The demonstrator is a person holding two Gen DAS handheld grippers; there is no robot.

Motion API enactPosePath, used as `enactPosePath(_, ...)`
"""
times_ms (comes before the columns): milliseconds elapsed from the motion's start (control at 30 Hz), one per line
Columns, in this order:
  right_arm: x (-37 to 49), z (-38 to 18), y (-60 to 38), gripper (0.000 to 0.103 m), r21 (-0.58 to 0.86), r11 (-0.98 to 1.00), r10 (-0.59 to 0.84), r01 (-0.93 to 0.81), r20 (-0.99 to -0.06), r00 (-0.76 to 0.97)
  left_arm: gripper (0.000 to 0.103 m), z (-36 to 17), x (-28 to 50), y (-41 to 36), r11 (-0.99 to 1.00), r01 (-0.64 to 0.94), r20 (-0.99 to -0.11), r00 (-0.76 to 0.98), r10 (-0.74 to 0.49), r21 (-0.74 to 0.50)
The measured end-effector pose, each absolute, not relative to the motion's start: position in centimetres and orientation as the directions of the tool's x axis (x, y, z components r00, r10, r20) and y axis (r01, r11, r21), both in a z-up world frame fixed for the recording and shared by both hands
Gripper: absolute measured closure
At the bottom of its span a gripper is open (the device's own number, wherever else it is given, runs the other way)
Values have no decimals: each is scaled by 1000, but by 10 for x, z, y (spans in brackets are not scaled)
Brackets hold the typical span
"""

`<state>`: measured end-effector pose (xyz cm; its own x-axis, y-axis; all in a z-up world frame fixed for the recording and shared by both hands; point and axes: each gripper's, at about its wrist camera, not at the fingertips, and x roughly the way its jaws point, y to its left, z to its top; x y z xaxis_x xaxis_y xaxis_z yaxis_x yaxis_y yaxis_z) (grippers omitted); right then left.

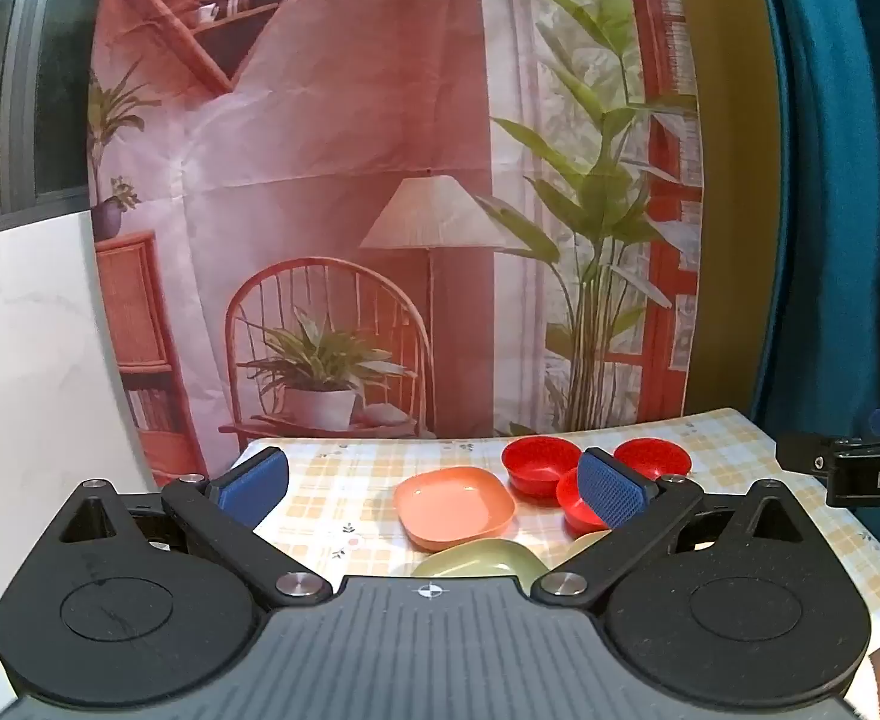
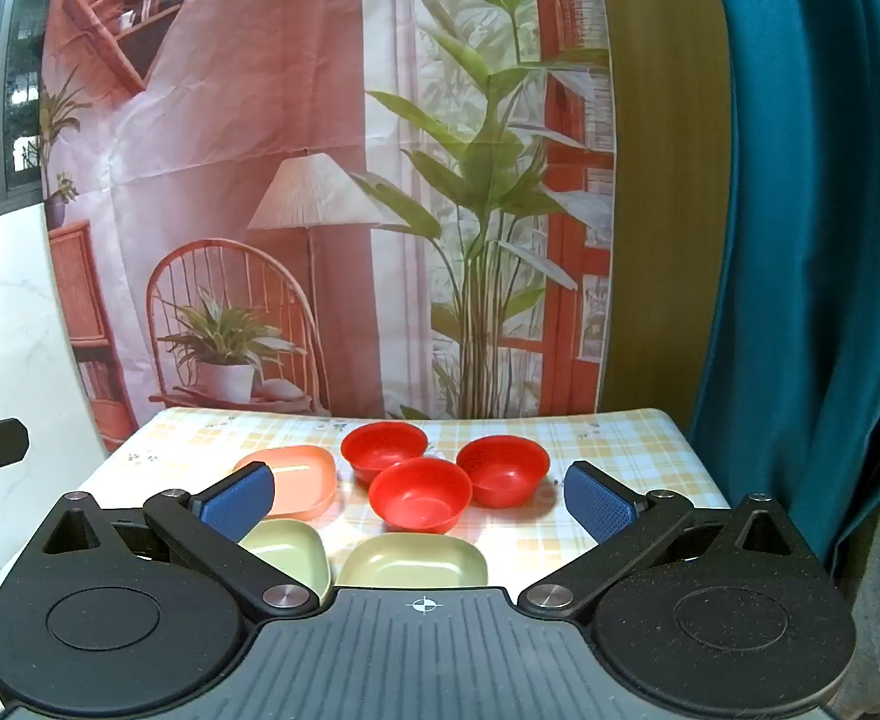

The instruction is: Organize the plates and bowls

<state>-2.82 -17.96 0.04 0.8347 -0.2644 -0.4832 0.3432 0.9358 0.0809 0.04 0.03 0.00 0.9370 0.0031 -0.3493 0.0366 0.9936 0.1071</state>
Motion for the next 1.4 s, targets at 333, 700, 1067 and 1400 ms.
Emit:
enactPosePath(333,-28,1,-179,0,81,936,-265,343,-480,836,0,1,4,4,996,27,-349,937,3,81)
enactPosePath(700,-28,2,-179,0,80,936,-265,343,-480,836,0,2,-1,2,996,25,-344,939,6,85)
enactPosePath(1067,-27,2,-179,0,77,936,-267,343,-480,836,0,3,-1,3,996,26,-345,939,5,84)
enactPosePath(1400,-28,2,-178,0,75,936,-268,343,-480,835,0,3,-1,4,996,26,-344,939,4,82)
